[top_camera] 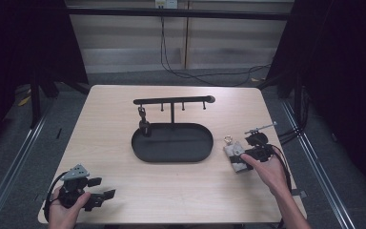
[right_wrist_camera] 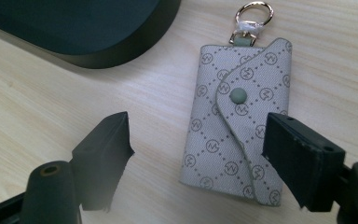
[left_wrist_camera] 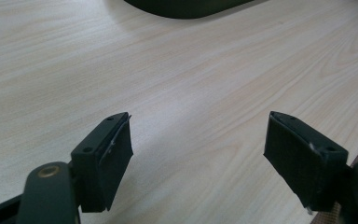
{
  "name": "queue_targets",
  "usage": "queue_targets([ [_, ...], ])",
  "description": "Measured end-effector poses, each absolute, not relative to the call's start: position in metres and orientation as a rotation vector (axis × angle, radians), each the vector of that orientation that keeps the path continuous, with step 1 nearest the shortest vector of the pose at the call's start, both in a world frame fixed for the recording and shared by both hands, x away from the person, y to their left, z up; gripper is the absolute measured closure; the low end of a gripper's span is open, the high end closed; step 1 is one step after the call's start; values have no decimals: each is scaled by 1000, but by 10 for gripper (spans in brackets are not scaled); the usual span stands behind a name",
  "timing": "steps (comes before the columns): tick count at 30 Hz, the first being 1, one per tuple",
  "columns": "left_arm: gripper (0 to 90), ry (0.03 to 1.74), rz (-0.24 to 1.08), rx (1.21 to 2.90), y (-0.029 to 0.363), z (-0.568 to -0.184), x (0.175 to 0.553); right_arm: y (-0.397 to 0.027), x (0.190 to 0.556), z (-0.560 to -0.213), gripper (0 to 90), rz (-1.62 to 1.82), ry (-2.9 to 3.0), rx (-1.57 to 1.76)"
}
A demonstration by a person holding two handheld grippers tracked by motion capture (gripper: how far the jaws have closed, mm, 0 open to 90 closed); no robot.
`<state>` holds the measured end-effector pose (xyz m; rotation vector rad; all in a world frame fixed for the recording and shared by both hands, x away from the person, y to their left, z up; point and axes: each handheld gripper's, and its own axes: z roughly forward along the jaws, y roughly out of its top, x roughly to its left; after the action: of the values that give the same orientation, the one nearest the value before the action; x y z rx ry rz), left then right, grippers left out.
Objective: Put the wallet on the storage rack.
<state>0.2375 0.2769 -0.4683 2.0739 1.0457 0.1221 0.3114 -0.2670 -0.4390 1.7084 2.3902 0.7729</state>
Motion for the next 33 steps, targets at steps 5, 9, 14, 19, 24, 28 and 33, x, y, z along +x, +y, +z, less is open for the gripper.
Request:
queue_targets([
  [5,231,1031,129,2076,276,-468,238,-267,319,-446,248,711,2432,1736],
  [9,231,1033,127,2082,276,-469,239,-269,323,-450,249,671,2433,1745],
  [14,231,1041,121,2079,276,-469,238,-268,331,-449,247,599,2438,1761],
  [19,230,1047,113,2085,277,-470,239,-263,339,-452,225,525,2467,1777],
  [24,230,1038,108,2082,276,-469,239,-260,347,-455,223,475,2459,1780],
  [28,230,1034,113,2083,277,-469,239,-260,352,-458,227,436,2448,1817],
  [33,230,1050,103,2084,277,-471,240,-261,358,-464,240,403,2456,1845],
])
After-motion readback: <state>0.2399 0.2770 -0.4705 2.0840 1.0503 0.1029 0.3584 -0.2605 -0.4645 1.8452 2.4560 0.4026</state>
